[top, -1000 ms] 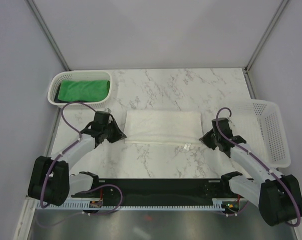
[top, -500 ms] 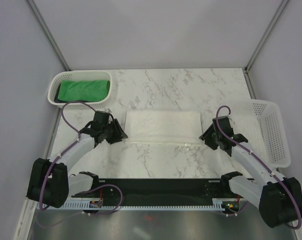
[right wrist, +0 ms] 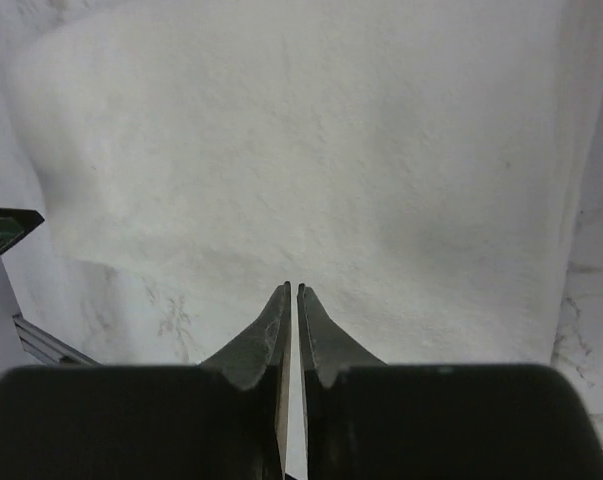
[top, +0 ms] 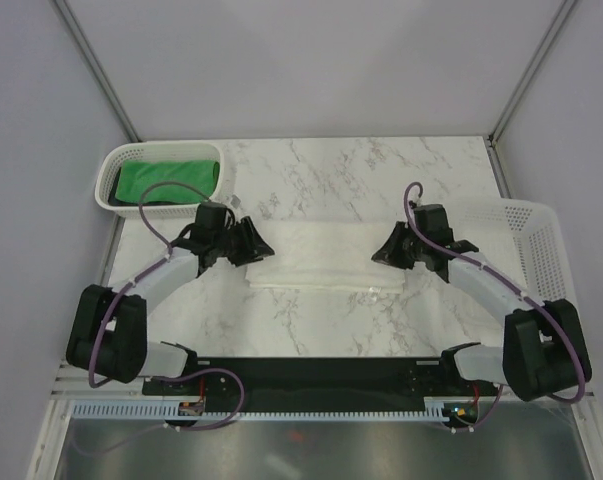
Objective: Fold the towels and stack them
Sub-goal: Fold the towel, then neatly place the folded towel into the bin
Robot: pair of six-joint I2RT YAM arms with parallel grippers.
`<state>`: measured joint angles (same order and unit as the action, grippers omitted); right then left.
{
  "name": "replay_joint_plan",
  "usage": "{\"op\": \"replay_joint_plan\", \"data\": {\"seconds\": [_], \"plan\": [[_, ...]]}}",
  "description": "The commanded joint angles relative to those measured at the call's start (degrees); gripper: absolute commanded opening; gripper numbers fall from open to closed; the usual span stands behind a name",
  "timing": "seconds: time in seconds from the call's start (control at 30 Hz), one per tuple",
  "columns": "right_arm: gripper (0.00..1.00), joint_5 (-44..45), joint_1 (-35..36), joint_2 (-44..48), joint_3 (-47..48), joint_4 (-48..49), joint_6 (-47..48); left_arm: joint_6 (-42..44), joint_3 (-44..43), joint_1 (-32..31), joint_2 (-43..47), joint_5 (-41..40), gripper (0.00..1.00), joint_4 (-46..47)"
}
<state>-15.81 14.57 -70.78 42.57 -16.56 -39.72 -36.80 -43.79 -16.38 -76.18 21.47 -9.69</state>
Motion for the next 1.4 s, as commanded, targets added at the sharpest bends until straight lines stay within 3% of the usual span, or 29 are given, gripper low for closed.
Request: {"op": "replay_joint_plan", "data": {"seconds": [0.0, 0.13, 0.23, 0.43, 0.63, 0.83, 1.03, 1.13, 1.2, 1.27, 1.37], "plan": [[0.13, -6.87, 0.11, -3.92, -6.25, 9.17, 3.86, -1.79, 4.49, -0.14, -3.44, 0.42, 0.49, 4.07], [0.14, -3.62, -0.07, -4.01, -14.69, 14.35, 4.21, -4.42, 9.85, -0.14, -3.18, -5.02, 0.5, 5.47], [0.14, -1.77, -0.59, -4.36, -15.93, 14.45, 4.92, -5.04, 11.18, -0.14, -3.62, -7.4, 0.5, 5.65], [0.18, -1.86, -0.77, 1.06, -12.17, 8.59, 4.48, -5.66, 9.26, -0.14, -1.18, -6.19, 0.51, 5.47], [0.19, 8.15, -1.38, 3.81, -7.94, -1.71, 6.5, -0.39, 0.38, -0.05, -3.44, -7.41, 0.53, 1.87], [0.19, 14.13, -1.73, -1.01, -11.97, -0.85, 7.38, -0.21, 3.0, 0.12, -8.45, -10.13, 0.52, 0.99], [0.19, 17.39, -1.65, -1.21, -12.6, -1.29, 3.44, 0.85, 3.8, 2.31, -7.05, -11.63, 0.53, 0.2], [0.19, 17.39, -1.73, -0.67, -12.42, -0.76, 3.69, 4.35, 2.49, 4.69, -6.62, -7.69, 0.53, -0.77], [0.19, 17.13, -1.73, -1.02, -11.98, -0.76, 4.39, 11.52, 0.39, 5.13, -6.09, -5.22, 0.54, -1.2], [0.2, 16.78, -1.65, -0.67, -11.89, -0.67, 4.83, 13.67, -0.5, 5.65, -6.6, -7.67, 0.61, -1.73], [0.23, 16.34, -1.65, 0.73, -11.1, -0.67, 5.36, 15.79, -2.35, 6.8, -12.39, -1.81, 0.66, -1.82]]}}
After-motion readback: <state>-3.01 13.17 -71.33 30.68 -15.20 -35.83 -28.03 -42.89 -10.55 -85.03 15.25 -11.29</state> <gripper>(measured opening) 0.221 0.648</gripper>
